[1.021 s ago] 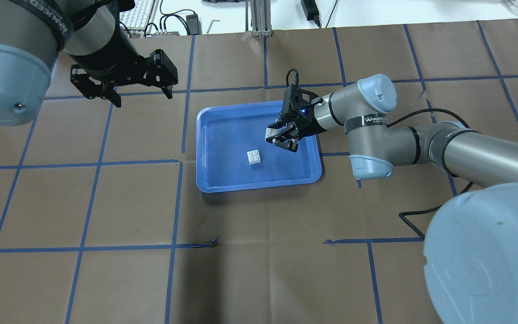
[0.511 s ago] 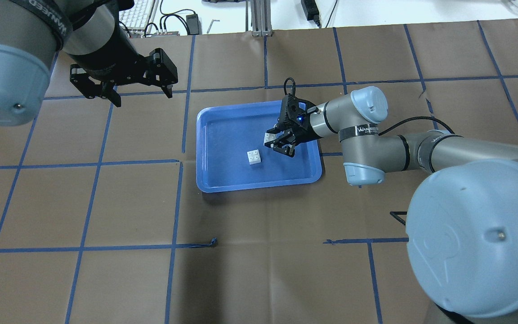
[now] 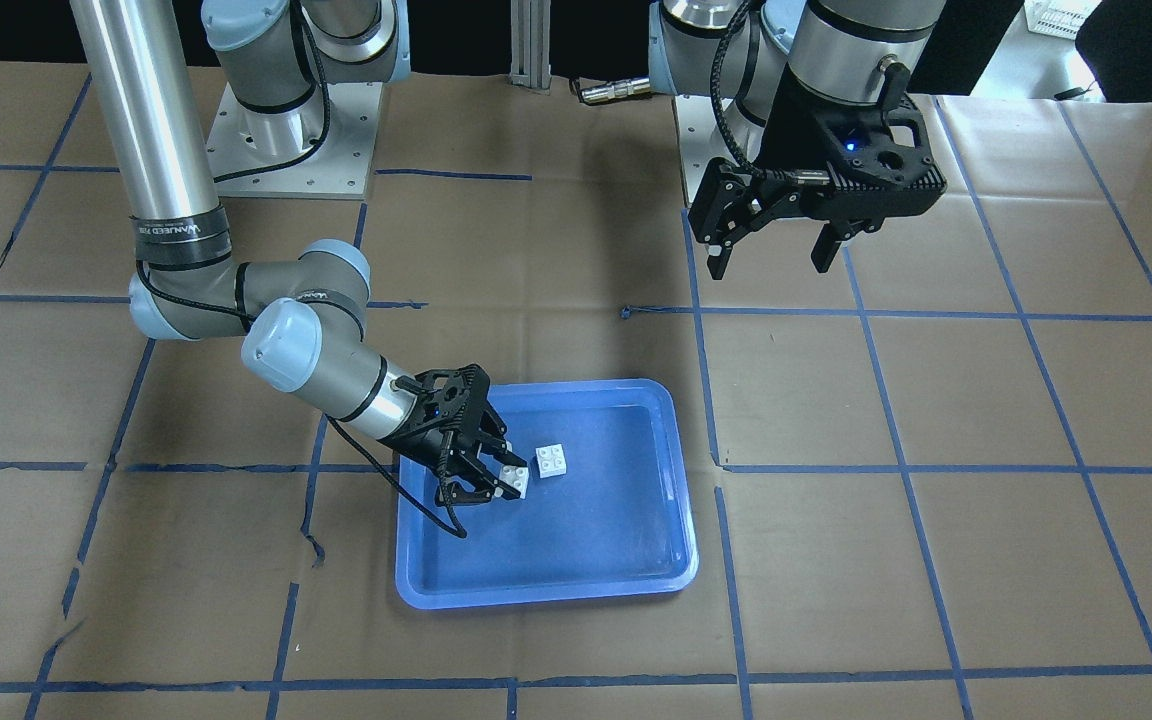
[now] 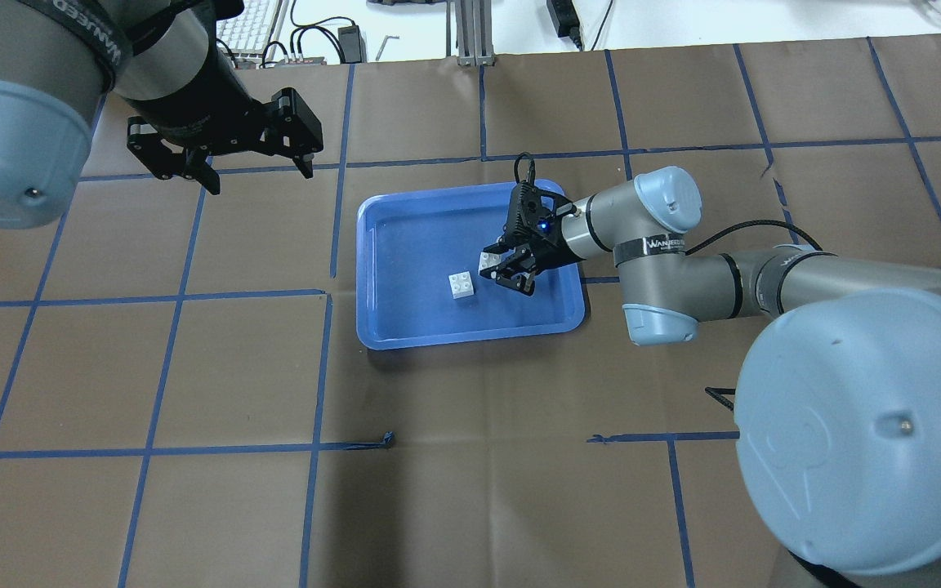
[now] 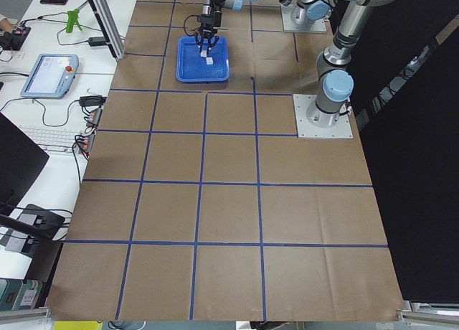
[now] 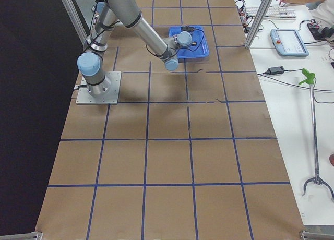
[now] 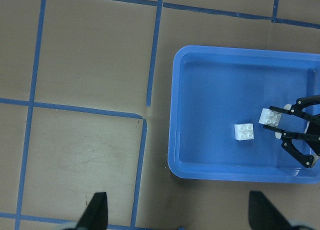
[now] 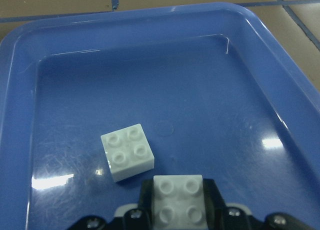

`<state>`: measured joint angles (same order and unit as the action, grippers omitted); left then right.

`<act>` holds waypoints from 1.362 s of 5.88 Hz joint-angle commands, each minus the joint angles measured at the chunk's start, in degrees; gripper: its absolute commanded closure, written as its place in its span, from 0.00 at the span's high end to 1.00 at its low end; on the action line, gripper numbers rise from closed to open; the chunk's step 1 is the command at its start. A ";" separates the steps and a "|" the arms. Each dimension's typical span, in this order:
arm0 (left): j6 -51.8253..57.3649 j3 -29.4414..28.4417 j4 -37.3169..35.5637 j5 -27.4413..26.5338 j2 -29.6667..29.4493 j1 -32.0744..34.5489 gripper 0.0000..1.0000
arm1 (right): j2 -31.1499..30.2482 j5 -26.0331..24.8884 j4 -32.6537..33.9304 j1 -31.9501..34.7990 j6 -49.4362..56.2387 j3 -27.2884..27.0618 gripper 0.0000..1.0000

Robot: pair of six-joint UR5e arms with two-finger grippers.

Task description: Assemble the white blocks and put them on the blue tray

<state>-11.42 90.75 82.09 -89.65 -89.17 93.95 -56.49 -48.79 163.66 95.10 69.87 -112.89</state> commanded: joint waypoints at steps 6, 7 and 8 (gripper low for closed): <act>0.00 -0.05 0.00 0.00 0.05 0.00 0.99 | 0.07 0.01 -0.45 1.32 -0.09 -0.14 0.24; 0.00 -0.05 0.00 0.00 0.05 0.00 0.99 | 0.06 0.01 -0.53 1.41 -0.18 -0.14 0.24; 0.00 -0.05 0.00 0.00 0.05 0.00 0.99 | 0.15 0.01 -0.62 1.41 -0.18 -0.23 0.25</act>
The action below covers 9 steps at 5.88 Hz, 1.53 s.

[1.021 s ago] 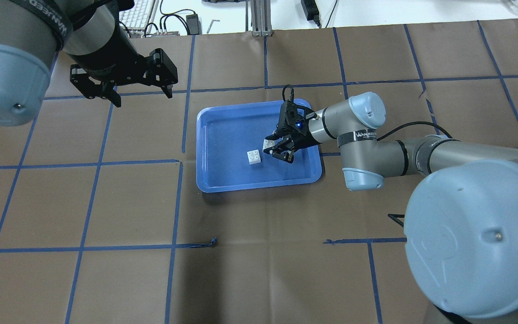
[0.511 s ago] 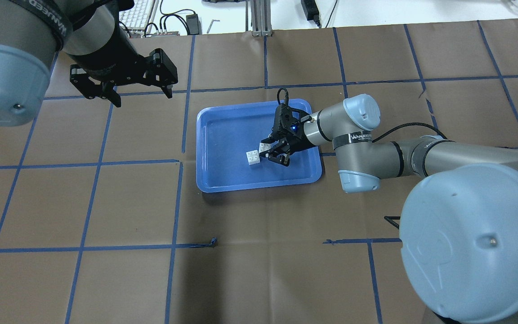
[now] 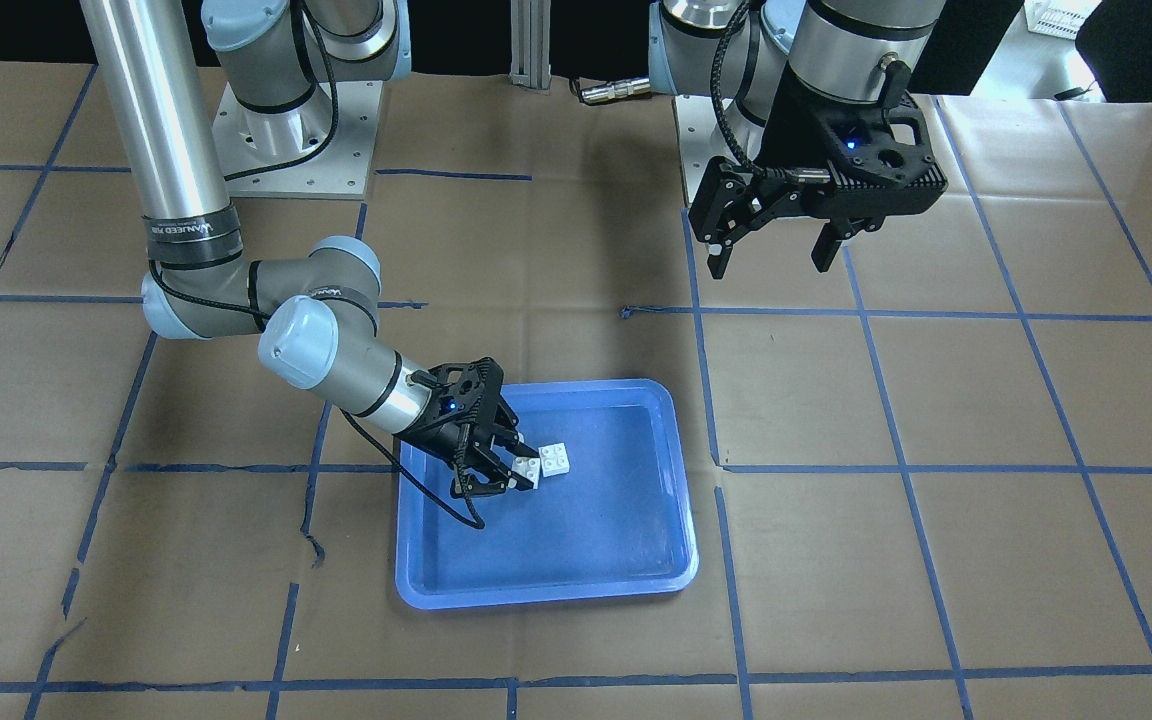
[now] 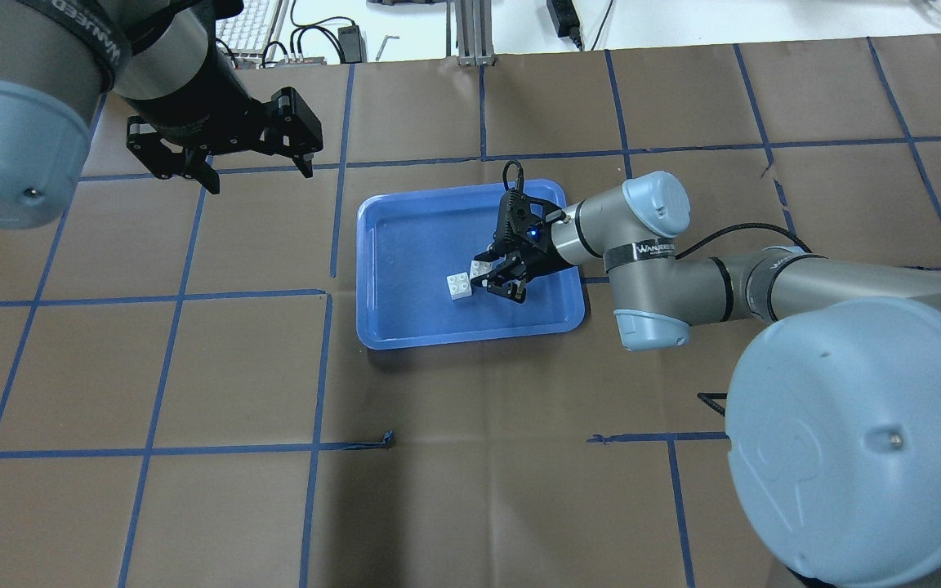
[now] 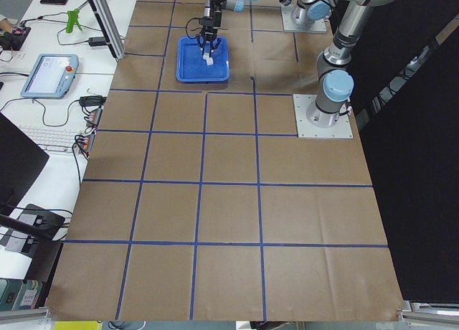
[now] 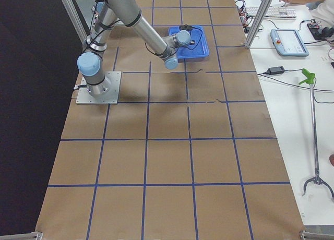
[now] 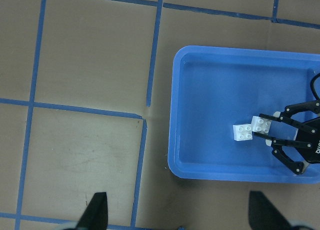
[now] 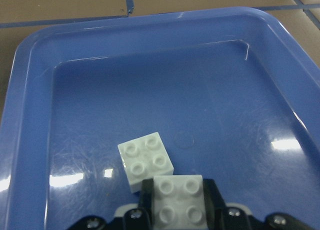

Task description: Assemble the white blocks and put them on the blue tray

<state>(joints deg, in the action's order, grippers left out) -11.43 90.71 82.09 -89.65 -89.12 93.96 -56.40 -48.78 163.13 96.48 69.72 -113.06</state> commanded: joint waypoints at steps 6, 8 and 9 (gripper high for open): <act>-0.09 -0.01 0.00 0.09 0.70 -0.18 0.99 | -0.03 0.09 -0.18 0.99 -0.02 -0.76 0.25; -0.09 -0.01 0.70 -0.18 0.70 -0.18 0.99 | -0.12 0.09 -0.18 1.17 -0.02 -1.46 0.25; -0.09 -0.01 0.70 -0.09 0.70 -0.26 0.99 | -0.12 0.09 -0.18 1.17 -0.02 -1.55 0.25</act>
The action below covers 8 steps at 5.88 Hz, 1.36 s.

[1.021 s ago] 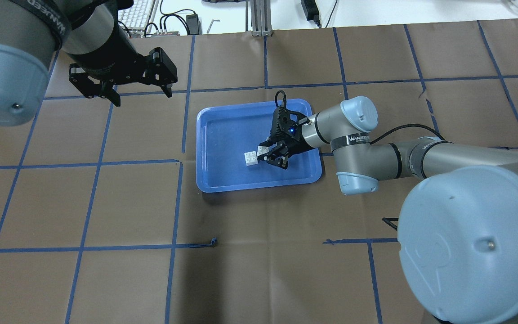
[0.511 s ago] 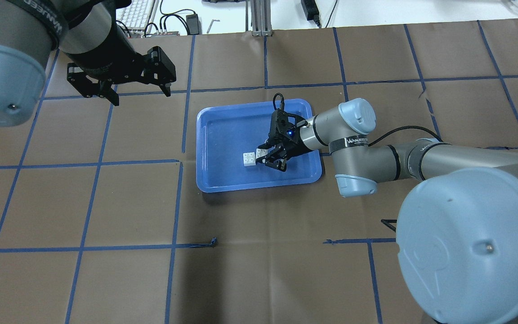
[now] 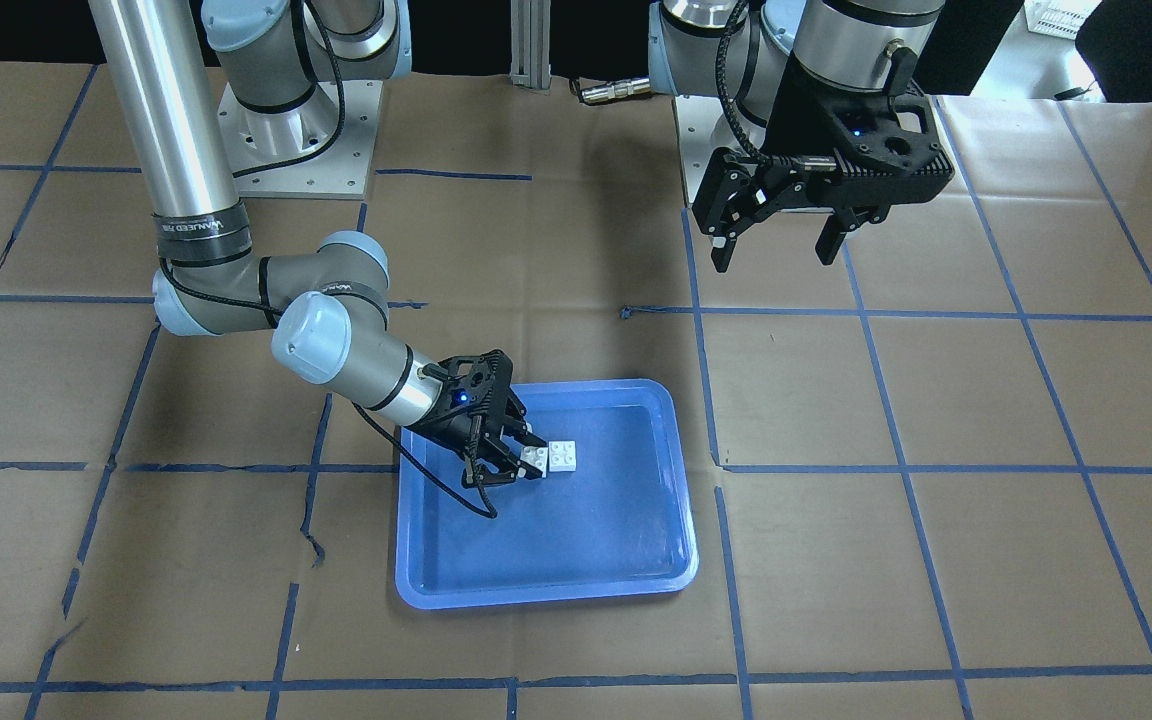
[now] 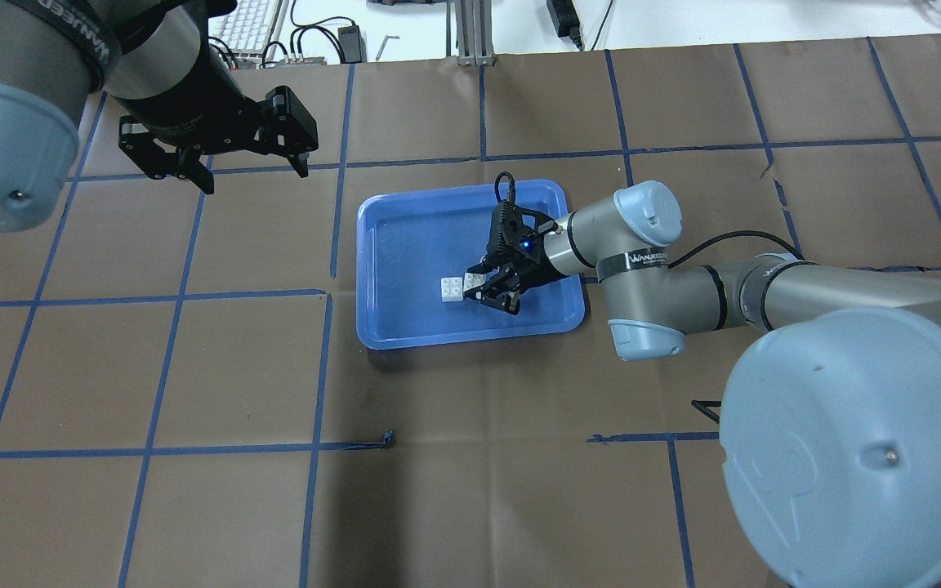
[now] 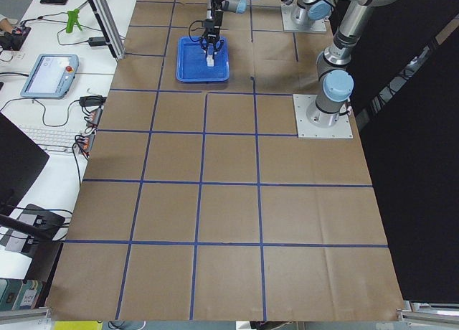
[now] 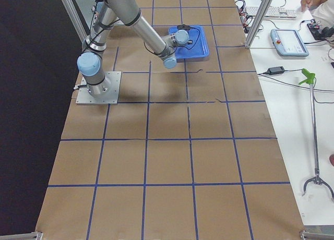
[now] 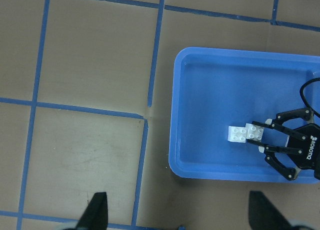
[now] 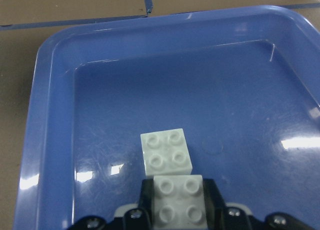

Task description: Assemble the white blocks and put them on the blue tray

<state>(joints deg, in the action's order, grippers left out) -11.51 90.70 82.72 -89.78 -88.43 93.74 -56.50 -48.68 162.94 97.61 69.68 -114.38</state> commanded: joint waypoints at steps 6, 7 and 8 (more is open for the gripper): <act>-0.35 0.09 -0.27 0.13 -0.17 -0.93 0.99 | 0.08 0.25 0.53 0.12 0.10 0.03 0.25; -0.44 0.09 0.07 0.05 0.01 -1.11 0.99 | 0.08 0.26 0.88 0.12 0.10 0.03 0.25; -0.70 0.09 -0.27 0.13 -0.17 -1.19 0.99 | 0.08 0.26 0.71 0.12 0.10 0.03 0.26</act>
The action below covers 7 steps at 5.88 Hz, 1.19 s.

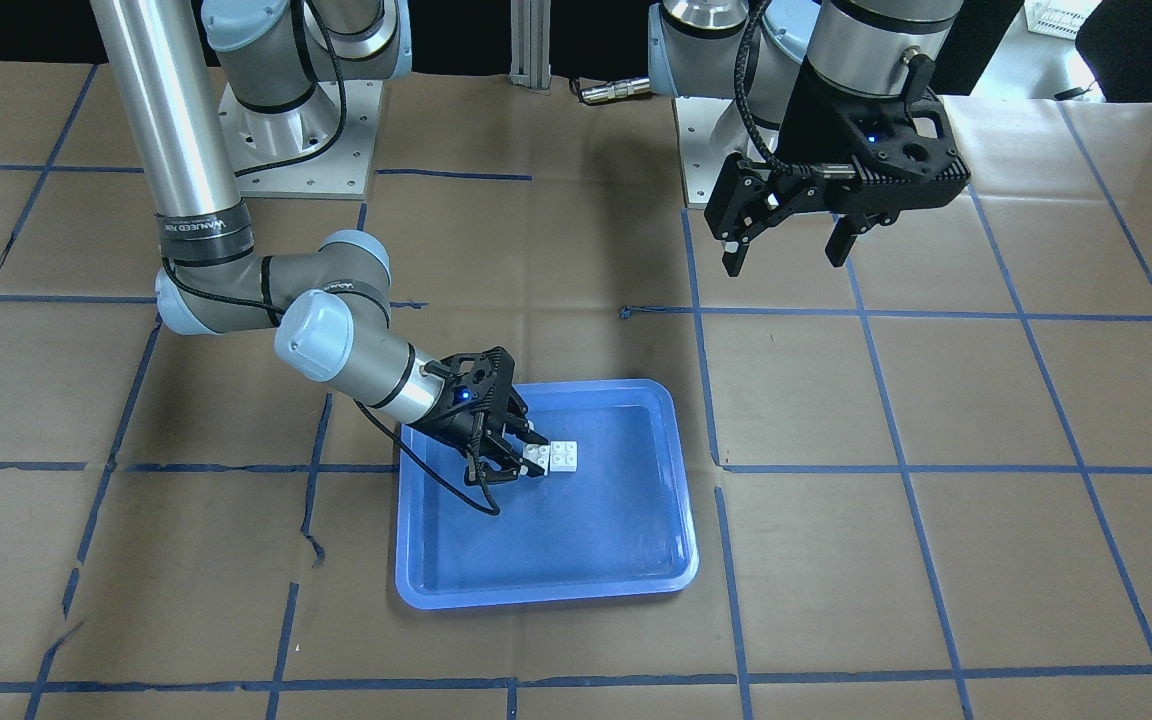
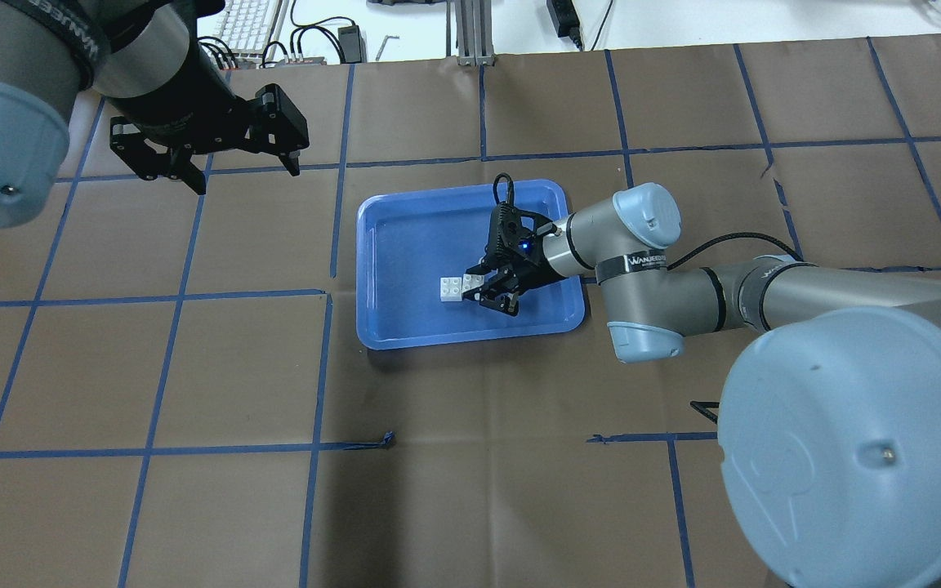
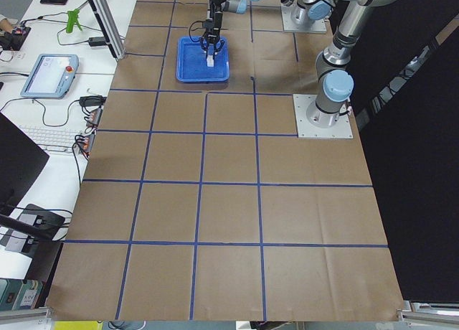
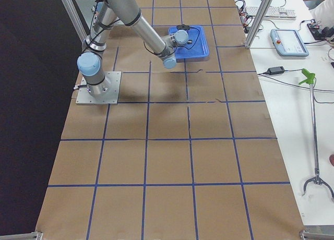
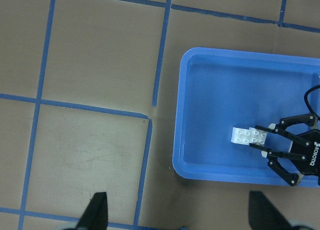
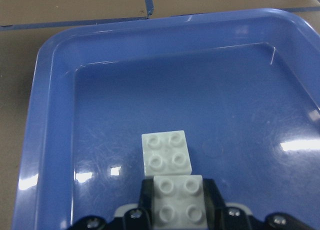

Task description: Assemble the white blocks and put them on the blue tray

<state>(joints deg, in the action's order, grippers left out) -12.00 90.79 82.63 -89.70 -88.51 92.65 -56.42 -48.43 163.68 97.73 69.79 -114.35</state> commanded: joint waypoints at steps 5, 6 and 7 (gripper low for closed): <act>-2.15 0.00 -1.24 0.05 -0.52 -0.10 0.99 | -0.01 0.01 -0.11 0.00 -0.09 0.00 0.57; -2.15 0.00 -1.33 0.14 -0.52 -0.10 0.99 | -0.01 0.09 0.06 0.00 -0.18 0.00 0.82; -2.24 0.00 -1.33 0.05 -0.52 -0.10 0.99 | -0.70 -0.69 -0.20 -0.17 -2.44 0.26 1.00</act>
<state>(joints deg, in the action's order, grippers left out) -14.12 90.78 81.34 -89.60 -89.02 92.55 -56.66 -48.59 163.62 97.69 68.94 -114.25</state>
